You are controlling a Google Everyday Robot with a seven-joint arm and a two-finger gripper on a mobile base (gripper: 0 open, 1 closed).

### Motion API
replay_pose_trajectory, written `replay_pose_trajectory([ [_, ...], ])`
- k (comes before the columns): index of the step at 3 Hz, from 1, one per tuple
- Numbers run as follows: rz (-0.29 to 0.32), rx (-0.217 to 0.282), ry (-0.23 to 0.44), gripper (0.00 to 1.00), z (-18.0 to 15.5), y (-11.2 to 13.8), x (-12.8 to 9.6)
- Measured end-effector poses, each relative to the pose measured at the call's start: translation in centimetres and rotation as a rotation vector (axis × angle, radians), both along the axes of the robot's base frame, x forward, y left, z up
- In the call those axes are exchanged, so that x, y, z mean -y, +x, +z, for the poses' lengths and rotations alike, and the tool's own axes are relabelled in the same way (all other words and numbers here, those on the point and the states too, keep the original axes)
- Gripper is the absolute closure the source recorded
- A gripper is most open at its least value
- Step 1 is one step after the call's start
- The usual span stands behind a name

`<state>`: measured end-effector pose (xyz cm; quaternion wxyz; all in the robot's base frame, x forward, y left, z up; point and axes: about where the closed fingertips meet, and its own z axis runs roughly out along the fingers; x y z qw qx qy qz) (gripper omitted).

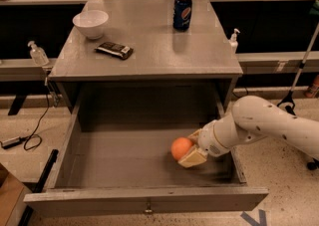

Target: Pick orange from top drawer and place on counter

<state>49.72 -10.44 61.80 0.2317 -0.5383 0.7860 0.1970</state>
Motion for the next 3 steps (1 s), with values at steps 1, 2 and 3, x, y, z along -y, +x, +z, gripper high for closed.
replay_pose_trajectory([
  [1,0.017,0.03,0.013,0.96,1.6,-0.2,-1.1],
  [2,0.018,0.088,0.046,1.0,5.3,-0.2,-1.2],
  [3,-0.015,0.149,0.073,1.0,11.1,0.5,0.5],
])
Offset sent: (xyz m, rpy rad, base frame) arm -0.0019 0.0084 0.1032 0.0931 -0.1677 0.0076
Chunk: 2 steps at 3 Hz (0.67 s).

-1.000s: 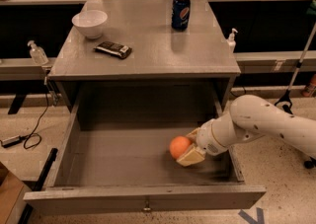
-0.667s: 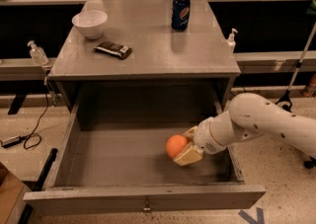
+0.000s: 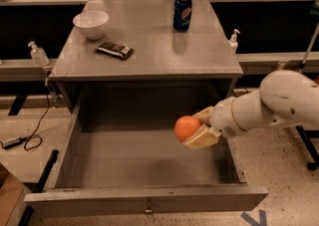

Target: Pick orange from top drawer and place on counter

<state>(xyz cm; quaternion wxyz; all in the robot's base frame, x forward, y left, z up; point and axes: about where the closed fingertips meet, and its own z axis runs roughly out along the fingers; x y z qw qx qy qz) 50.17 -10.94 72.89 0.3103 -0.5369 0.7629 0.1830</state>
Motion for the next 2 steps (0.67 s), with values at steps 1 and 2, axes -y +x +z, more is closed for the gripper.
replay_pose_trajectory([
  [1,-0.022,0.062,-0.036,1.0,6.3,2.3,2.1],
  [2,-0.037,0.13,-0.098,1.0,11.7,6.6,3.9],
])
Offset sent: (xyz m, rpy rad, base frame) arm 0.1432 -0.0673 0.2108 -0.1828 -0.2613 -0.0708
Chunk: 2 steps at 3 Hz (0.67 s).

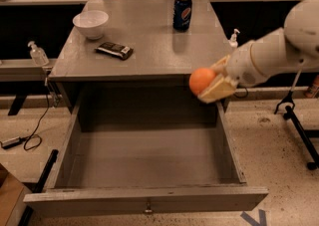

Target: Pick orange from top drawer and place on counter

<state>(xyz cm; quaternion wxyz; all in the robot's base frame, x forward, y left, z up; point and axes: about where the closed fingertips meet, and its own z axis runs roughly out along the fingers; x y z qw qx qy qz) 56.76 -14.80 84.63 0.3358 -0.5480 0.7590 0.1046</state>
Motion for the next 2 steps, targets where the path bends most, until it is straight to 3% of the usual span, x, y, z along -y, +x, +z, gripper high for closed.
replay_pose_trajectory([
  [1,-0.034,0.11,-0.071,1.0,5.0,6.1,1.0],
  [2,-0.067,0.217,-0.086,1.0,7.9,13.5,1.4],
])
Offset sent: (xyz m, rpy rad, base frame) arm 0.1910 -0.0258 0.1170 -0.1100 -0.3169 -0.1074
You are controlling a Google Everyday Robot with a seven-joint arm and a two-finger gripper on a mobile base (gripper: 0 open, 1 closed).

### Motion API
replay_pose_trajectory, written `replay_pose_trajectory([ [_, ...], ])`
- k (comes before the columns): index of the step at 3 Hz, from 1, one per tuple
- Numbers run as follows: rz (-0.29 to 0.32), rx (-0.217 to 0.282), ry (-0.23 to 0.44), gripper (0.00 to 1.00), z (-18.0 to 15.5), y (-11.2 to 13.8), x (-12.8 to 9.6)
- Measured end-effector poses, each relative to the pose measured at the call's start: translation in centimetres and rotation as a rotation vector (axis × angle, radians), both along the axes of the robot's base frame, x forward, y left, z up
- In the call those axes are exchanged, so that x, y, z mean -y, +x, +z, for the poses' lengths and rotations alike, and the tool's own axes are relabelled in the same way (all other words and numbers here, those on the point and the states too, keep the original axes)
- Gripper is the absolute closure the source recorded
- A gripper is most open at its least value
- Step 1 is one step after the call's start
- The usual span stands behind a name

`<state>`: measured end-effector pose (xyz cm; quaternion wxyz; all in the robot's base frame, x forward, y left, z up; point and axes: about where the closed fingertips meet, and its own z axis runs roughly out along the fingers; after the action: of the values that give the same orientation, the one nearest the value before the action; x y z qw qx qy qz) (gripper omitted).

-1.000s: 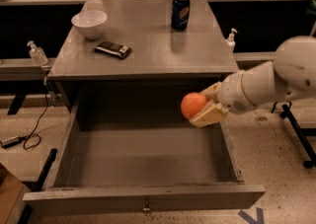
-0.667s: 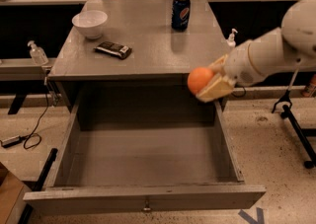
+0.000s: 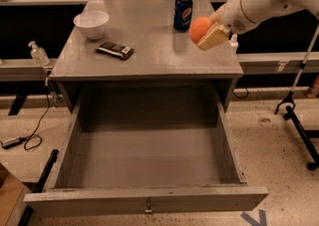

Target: Pick orange from top drawer and place on counter

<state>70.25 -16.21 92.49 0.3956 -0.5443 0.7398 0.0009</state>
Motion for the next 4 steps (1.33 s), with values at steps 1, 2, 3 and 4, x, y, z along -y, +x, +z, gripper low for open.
replay_pose_trajectory([
  [1,-0.003,0.028,0.011,1.0,-0.5,3.2,-0.3],
  [2,0.016,0.007,0.042,0.81,-3.0,4.6,-1.2],
  [3,0.046,-0.025,0.089,0.58,-5.6,4.8,-2.2],
  [4,0.073,-0.064,0.125,0.34,-7.8,4.3,-3.4],
])
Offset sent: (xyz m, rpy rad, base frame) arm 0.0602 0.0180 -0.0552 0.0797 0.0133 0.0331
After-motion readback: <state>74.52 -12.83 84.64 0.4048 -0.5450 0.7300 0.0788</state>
